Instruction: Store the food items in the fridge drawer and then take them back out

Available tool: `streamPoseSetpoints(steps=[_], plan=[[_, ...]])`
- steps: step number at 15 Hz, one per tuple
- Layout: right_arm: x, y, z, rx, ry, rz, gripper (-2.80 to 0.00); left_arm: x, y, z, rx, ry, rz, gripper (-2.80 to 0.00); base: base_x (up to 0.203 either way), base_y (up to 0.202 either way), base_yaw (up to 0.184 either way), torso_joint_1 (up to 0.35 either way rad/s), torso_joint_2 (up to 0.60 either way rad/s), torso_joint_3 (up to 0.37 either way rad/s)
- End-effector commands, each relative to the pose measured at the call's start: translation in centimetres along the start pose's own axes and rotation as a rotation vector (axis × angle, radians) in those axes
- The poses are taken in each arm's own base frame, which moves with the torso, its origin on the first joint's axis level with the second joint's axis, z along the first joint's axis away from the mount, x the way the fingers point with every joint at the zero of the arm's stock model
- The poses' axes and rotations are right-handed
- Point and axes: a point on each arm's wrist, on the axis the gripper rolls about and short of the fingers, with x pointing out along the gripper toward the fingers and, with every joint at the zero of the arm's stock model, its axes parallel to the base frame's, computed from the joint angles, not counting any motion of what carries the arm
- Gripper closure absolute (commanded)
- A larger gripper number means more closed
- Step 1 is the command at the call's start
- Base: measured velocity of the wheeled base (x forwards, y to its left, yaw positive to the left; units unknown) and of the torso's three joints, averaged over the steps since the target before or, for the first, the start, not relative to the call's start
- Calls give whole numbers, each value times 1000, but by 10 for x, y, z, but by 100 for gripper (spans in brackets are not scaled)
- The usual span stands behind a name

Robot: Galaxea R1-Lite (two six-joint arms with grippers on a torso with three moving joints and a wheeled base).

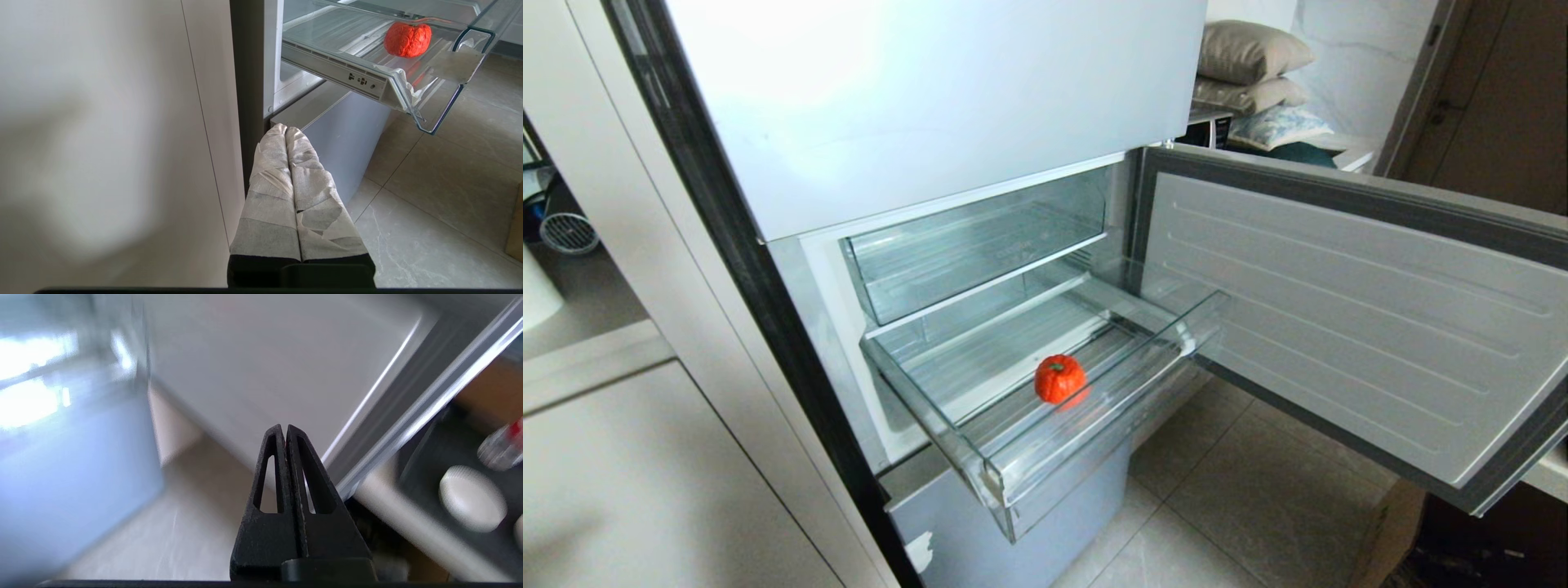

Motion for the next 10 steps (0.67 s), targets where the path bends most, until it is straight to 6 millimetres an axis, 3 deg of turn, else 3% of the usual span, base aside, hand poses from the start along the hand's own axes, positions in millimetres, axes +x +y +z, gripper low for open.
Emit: streamPoseSetpoints(steps=[1, 10], plan=[[-3, 4, -22, 3, 53, 14, 0, 0, 0, 0, 0, 0, 0, 0, 0, 0, 0, 0, 0, 0], [0, 7, -36, 52, -34, 7, 0, 0, 0, 0, 0, 0, 0, 0, 0, 0, 0, 0, 0, 0]])
